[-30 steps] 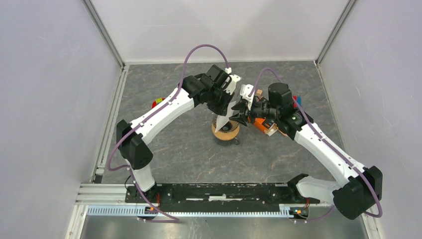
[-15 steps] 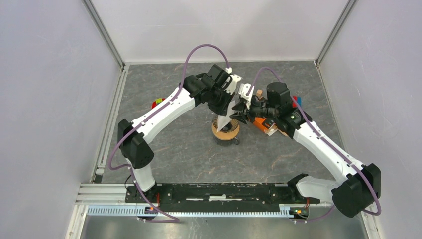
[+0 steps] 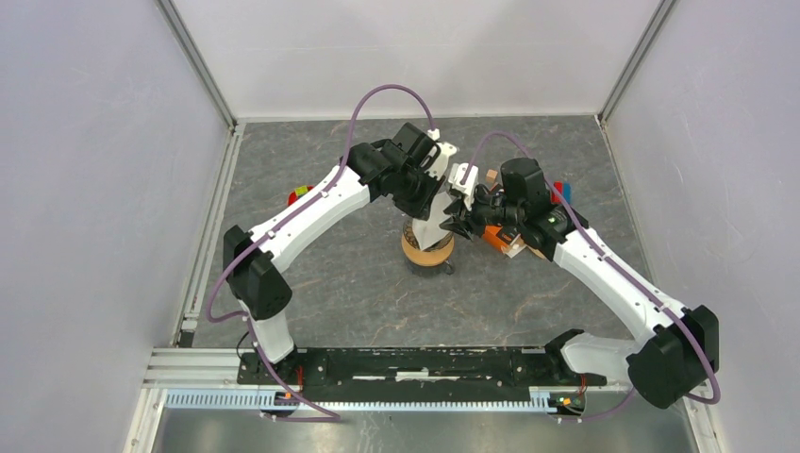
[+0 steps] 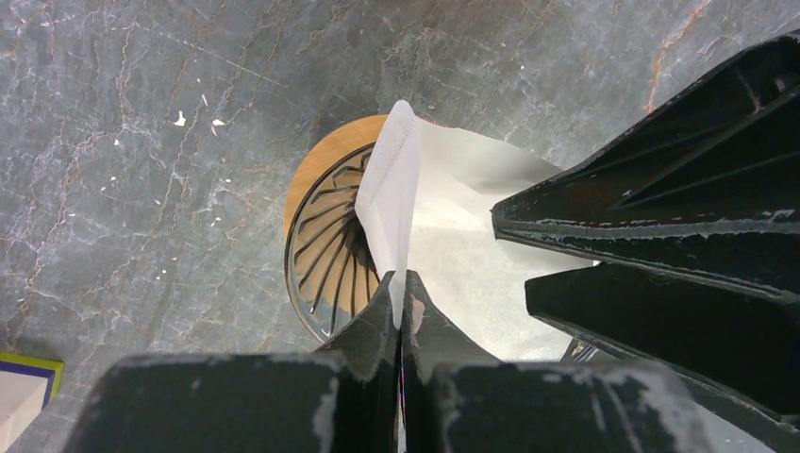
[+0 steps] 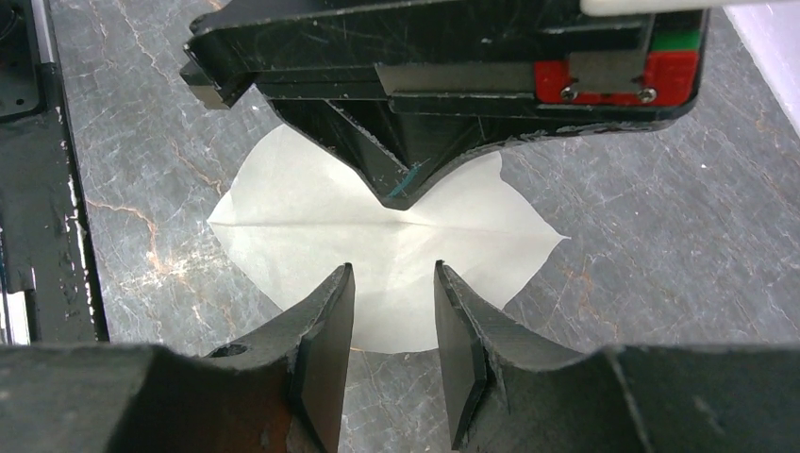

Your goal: Place the coffee filter in the dripper

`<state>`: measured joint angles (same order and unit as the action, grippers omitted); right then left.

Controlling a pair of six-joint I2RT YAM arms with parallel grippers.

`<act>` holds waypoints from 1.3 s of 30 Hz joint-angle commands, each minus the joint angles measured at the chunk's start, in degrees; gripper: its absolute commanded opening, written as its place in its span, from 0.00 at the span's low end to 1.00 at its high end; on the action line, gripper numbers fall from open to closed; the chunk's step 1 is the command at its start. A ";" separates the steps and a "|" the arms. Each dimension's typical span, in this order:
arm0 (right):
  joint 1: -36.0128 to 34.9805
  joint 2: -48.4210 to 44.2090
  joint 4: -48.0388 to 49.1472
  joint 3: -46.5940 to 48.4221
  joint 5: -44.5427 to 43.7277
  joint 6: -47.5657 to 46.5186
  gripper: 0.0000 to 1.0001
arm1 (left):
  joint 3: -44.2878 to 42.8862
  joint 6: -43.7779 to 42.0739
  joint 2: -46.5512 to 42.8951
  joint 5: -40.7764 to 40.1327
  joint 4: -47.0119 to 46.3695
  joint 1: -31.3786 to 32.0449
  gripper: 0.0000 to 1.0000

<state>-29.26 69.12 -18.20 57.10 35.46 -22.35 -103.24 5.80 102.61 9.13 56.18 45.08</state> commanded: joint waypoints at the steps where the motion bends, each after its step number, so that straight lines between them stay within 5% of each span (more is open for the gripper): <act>1: -0.36 0.09 0.21 1.86 -1.09 -0.95 0.43 | 0.03 -3.77 0.23 -1.17 0.34 0.18 0.02; 26: -0.36 1.44 0.00 2.13 -2.30 -2.48 0.43 | -2.79 -5.72 4.47 1.99 1.47 0.10 0.02; 39: -0.34 2.83 -0.13 3.00 -2.33 -2.50 0.43 | -2.34 -9.69 3.80 0.70 2.44 0.10 0.11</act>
<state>-29.26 71.85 -19.40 59.22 33.36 -24.34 -103.83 -0.49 106.34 9.52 57.80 45.08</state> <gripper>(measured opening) 0.428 0.102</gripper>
